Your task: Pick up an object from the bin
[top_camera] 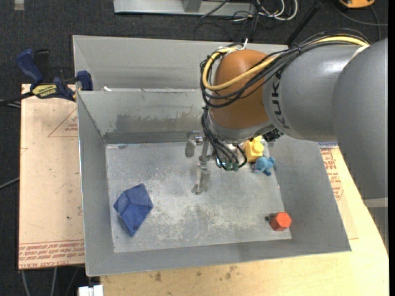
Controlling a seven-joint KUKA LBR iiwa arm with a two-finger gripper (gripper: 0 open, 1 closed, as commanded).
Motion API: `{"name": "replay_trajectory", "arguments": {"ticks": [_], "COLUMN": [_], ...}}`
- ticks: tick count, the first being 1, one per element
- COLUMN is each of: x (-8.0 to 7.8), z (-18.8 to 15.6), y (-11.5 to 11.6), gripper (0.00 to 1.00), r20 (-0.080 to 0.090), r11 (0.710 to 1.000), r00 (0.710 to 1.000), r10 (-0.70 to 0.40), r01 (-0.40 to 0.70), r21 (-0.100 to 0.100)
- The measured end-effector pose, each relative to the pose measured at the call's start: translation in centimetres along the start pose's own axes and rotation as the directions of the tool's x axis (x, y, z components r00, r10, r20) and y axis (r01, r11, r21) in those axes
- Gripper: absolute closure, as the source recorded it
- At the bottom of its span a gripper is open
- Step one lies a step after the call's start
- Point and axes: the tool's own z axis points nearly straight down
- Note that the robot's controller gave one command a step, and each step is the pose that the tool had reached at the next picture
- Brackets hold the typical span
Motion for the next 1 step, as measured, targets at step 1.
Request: {"name": "replay_trajectory", "arguments": {"ticks": [1], "x": [2.74], "z": [5.99], "y": [8.72], "gripper": [0.00], "r20": [0.004], "r11": [0.961], "r00": [0.961], "r10": [-0.277], "r01": [0.277], "r21": [0.000]}}
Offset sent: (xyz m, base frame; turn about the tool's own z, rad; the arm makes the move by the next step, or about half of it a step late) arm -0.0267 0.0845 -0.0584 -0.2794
